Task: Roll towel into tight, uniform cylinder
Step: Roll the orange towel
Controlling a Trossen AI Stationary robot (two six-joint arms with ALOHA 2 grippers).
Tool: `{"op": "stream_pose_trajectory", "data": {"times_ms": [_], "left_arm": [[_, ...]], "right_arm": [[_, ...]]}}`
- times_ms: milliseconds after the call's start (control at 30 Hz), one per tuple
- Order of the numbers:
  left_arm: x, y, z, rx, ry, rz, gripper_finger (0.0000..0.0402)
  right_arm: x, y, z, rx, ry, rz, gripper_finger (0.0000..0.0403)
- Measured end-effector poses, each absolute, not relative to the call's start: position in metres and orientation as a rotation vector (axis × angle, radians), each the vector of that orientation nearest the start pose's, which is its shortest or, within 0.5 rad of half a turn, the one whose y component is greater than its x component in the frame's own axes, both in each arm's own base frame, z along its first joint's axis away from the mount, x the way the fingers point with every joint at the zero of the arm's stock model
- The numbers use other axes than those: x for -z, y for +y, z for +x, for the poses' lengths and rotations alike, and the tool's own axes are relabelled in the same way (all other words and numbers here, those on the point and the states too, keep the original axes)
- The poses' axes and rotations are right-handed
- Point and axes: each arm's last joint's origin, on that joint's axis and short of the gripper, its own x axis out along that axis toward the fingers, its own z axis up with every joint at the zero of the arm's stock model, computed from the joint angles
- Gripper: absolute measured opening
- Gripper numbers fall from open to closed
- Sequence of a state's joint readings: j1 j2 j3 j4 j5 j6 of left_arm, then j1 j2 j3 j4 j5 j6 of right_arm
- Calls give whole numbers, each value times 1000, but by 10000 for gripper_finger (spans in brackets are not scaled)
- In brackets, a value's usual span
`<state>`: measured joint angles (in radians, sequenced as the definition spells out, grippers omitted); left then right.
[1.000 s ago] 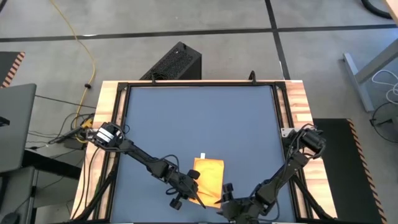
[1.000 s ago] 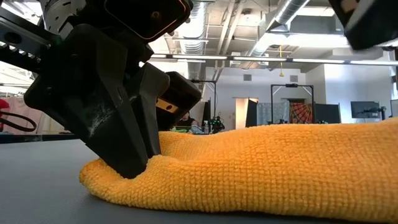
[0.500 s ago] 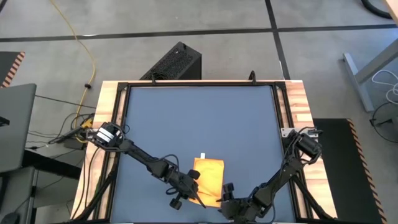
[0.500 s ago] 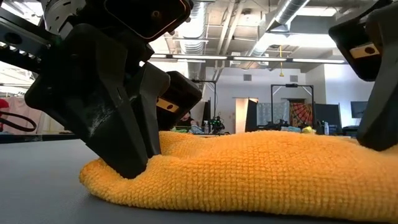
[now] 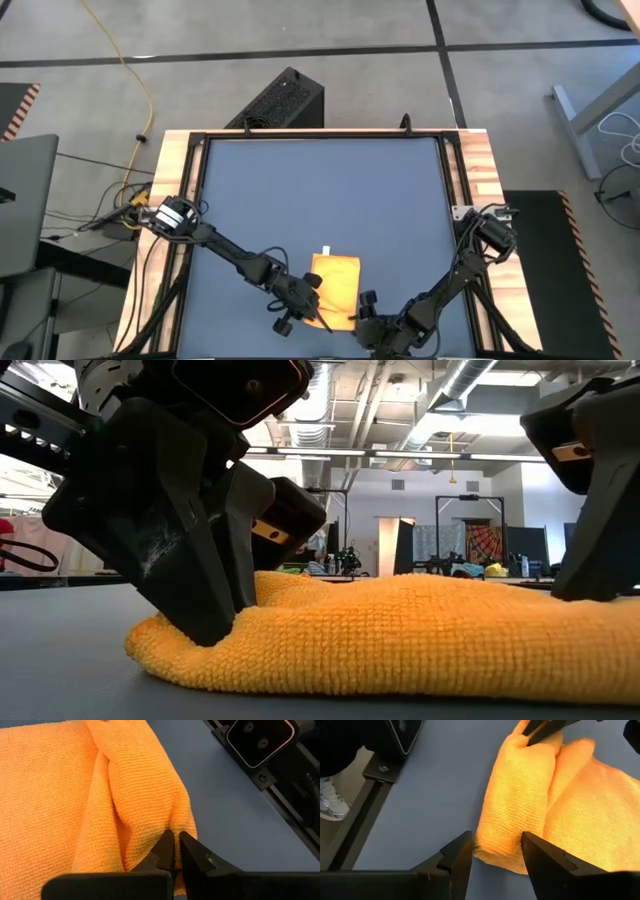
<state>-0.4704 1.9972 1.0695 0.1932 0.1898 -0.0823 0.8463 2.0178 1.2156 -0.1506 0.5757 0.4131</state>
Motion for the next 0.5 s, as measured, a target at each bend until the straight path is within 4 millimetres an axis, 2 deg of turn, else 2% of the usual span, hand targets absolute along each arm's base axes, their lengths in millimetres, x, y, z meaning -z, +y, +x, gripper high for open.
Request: {"op": "stream_pose_trajectory", "data": {"times_ms": [300, 500], "left_arm": [[-120, -185, 350, 641, 772, 10, 0], [-120, -187, 348, 725, 772, -21, 0]], "right_arm": [[-131, 287, 278, -82, 761, -236, 159], [-129, 286, 277, -36, 769, -134, 121]]}}
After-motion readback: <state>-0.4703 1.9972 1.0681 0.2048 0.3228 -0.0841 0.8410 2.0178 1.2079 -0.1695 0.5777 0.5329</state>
